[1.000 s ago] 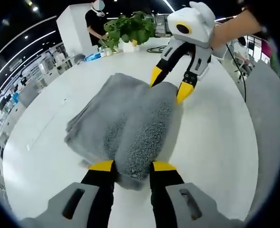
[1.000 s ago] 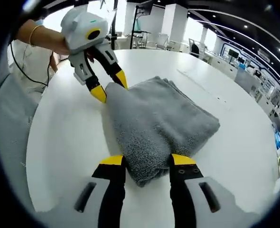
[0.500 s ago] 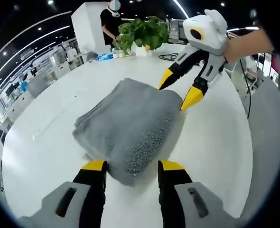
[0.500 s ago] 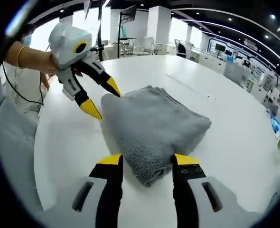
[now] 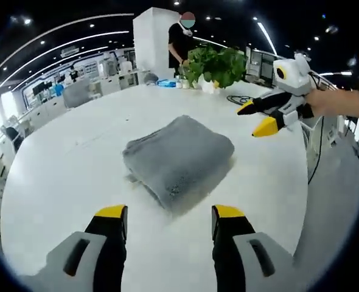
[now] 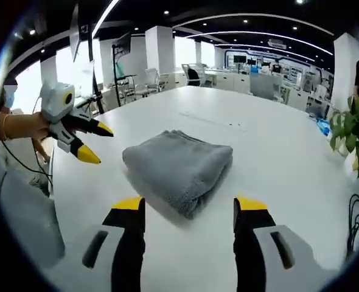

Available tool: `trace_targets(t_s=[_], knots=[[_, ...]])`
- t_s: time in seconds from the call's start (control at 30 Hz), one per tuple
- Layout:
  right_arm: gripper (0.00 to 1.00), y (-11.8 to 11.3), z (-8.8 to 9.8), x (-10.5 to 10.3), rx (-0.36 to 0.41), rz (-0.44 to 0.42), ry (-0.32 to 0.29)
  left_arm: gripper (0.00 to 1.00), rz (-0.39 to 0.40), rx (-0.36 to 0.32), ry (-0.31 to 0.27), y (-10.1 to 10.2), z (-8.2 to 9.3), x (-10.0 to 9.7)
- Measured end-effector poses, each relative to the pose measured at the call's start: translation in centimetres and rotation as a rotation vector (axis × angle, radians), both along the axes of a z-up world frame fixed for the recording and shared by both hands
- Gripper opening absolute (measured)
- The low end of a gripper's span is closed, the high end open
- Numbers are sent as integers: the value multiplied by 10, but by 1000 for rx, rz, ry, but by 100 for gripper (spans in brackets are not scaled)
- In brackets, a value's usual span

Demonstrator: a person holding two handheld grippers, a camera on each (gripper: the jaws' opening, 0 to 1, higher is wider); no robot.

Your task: Fold the towel on the table until its edges align and the towel forms a compact rectangular stack.

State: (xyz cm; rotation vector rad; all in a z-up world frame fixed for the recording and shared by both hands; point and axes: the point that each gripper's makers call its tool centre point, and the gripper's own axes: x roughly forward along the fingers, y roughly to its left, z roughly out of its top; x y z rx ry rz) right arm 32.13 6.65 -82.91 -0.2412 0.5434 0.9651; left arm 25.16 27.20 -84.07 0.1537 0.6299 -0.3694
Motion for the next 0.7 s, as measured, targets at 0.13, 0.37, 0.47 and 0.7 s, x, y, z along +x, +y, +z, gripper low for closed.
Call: trace_targets(t_s=[0.13, 0.37, 0.47, 0.7], knots=[[61, -7, 11, -11, 23, -25, -7, 67, 28, -29, -67, 2, 19, -5], [64, -19, 23, -40, 55, -50, -12, 82, 56, -87, -205, -5, 51, -24], [65, -28, 25, -48, 61, -70, -10, 88, 67, -88, -221, -6, 56, -34], [66, -43, 31, -64, 91, -107, -3, 90, 81, -81, -237, -6, 60, -52]])
